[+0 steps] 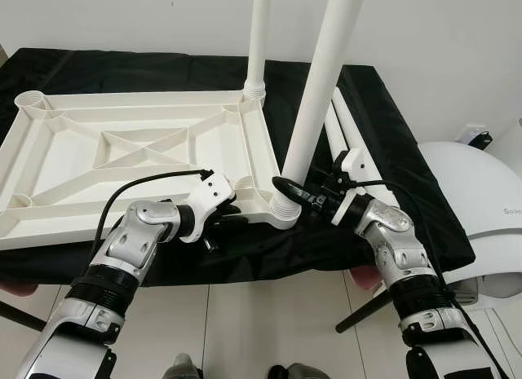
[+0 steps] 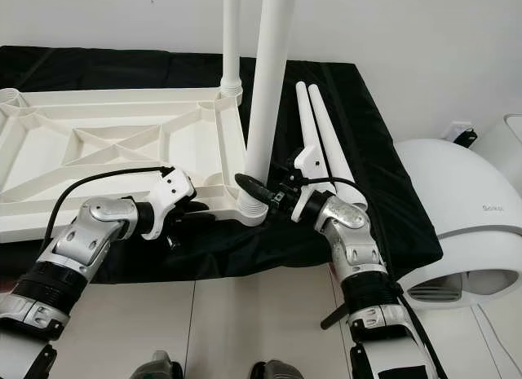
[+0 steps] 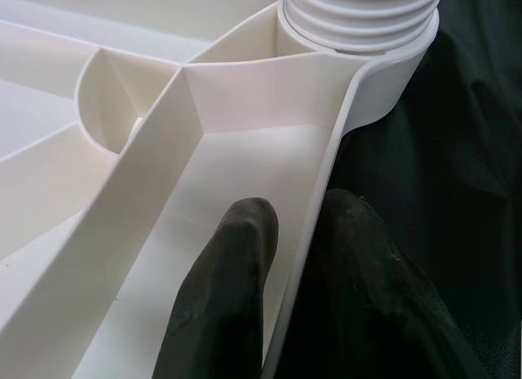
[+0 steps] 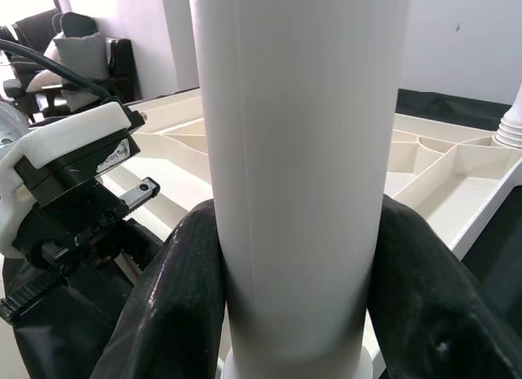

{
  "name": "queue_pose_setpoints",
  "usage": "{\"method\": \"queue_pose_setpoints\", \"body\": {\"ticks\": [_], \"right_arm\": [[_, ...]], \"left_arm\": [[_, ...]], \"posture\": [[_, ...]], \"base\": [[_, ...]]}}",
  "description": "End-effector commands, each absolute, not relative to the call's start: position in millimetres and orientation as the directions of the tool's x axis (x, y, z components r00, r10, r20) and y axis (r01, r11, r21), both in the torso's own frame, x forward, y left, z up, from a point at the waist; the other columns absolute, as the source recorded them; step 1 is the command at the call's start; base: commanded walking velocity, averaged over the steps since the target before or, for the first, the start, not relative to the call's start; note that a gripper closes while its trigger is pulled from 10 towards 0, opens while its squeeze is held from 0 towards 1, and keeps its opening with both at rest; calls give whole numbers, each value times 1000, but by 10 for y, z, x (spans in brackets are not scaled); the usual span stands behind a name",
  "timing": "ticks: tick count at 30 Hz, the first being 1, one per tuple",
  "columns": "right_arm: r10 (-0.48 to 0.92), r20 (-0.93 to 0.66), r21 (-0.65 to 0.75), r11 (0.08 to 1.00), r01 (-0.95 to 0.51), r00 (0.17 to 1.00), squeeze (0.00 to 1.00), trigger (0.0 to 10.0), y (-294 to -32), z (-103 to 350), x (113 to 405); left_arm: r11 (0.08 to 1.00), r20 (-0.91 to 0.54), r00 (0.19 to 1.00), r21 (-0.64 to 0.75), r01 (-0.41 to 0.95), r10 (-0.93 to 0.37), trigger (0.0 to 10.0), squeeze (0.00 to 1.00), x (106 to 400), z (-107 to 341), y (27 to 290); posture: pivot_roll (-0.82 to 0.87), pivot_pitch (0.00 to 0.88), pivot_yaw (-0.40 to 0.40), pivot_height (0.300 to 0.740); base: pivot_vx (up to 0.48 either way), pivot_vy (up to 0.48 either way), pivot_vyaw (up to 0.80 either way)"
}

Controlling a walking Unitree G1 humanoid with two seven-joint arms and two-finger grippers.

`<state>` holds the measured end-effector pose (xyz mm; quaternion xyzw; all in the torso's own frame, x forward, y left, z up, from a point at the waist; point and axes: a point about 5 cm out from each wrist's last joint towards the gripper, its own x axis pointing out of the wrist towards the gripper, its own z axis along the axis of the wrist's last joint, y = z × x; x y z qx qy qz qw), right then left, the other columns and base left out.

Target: Building children table

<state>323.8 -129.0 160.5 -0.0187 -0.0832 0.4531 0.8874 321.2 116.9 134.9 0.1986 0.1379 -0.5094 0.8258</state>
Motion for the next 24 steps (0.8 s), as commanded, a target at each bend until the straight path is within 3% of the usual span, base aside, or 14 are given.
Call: {"method": "queue_pose_setpoints", "body": {"ticks": [1, 24], "right_arm": [[795, 48, -36, 607, -794, 605, 0, 10000, -1286, 1377, 3194], [694, 138, -24, 715, -698, 707, 0, 10000, -1193, 1462, 3078]], "left_arm": [[369, -393, 421, 202, 907, -818, 10000, 0, 3190, 1431, 1069], [371, -392, 424, 208, 905, -817, 10000, 0, 3207, 1450, 1074]], "posture": [[25, 63, -39, 740], [20, 63, -38, 740]], "base": [[0, 0, 0], [0, 0, 0]]}}
